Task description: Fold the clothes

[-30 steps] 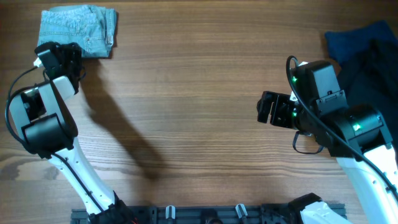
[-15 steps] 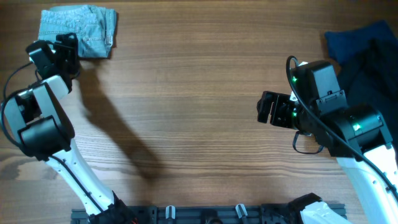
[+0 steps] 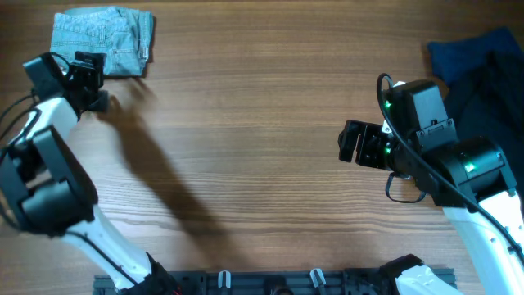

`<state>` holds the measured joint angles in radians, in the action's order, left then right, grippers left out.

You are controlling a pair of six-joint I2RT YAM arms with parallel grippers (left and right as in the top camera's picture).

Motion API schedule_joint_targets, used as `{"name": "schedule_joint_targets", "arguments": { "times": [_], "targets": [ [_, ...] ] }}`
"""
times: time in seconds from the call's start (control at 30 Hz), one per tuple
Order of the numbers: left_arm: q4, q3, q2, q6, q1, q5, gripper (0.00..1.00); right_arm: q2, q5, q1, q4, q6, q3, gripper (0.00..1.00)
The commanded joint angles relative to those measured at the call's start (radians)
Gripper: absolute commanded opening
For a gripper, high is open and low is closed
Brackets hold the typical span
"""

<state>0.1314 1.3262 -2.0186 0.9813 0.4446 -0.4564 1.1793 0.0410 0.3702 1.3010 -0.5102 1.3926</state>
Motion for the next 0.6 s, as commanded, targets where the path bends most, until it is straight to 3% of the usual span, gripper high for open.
{"name": "schedule_joint_targets", "arguments": {
  "times": [0.0,0.27,0.57],
  "targets": [
    [0.118,0.002,0.23,-0.06,0.005,-0.027,1.0,0.006,-0.013,0.002,-0.003,0.01,0.014,1.0],
    [0.624,0.002,0.719,-0.116,0.01,-0.026,1.0,0.006,-0.012,0.002,-0.003,0.01,0.014,1.0],
    [0.948,0.002,1.174,-0.27,0.01,-0.026,1.0,0.006,-0.012,0.002,-0.003,0.01,0.014,1.0]
  ]
}}
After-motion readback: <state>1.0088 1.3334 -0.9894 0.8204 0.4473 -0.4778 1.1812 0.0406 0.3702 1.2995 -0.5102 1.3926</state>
